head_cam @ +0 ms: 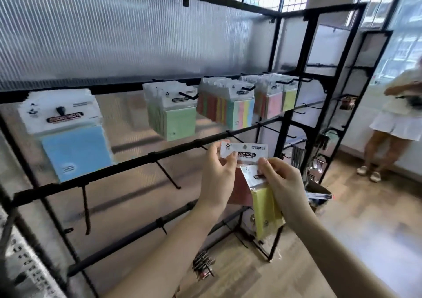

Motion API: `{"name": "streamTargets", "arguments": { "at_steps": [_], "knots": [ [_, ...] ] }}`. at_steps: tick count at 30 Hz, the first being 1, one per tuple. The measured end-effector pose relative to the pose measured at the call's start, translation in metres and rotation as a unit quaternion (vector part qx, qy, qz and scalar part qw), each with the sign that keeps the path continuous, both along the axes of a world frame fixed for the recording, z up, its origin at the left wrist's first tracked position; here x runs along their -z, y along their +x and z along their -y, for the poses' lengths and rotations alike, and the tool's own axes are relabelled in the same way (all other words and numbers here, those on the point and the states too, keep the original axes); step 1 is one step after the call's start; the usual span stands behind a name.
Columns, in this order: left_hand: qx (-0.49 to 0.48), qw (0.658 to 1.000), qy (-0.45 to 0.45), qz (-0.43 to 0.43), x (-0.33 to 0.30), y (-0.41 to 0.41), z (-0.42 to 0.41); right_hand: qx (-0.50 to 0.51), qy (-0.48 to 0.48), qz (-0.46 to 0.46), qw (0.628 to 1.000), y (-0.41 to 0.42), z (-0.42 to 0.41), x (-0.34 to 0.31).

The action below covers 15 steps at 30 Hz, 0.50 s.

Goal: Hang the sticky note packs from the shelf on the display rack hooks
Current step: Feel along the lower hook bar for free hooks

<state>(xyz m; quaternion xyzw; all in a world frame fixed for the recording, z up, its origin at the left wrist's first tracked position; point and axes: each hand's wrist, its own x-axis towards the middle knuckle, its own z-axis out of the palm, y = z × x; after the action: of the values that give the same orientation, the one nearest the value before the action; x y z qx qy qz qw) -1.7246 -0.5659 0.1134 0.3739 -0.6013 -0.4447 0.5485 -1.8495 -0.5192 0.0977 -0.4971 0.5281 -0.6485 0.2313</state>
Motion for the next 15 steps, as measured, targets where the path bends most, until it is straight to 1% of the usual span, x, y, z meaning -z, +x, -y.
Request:
{"name": "streamTargets", "arguments": {
  "at_steps": [2, 7, 12, 15],
  "knots": [
    [0.011, 1.0, 0.008, -0.006, -0.003, -0.024, 0.024, 0.01, 0.005, -0.014, 1.0, -0.024, 0.02, -0.005],
    [0.018, 0.999, -0.013, -0.028, -0.007, -0.08, 0.073, 0.04, 0.016, -0.08, 0.996, -0.083, 0.069, -0.013],
    [0.019, 0.998, -0.064, -0.012, -0.003, -0.12, 0.107, 0.071, 0.01, -0.101, 0.992, -0.126, 0.106, -0.014],
    [0.005, 0.995, -0.102, 0.013, 0.001, -0.134, 0.119, 0.044, 0.017, -0.105, 0.993, -0.147, 0.122, -0.016]
  ]
}}
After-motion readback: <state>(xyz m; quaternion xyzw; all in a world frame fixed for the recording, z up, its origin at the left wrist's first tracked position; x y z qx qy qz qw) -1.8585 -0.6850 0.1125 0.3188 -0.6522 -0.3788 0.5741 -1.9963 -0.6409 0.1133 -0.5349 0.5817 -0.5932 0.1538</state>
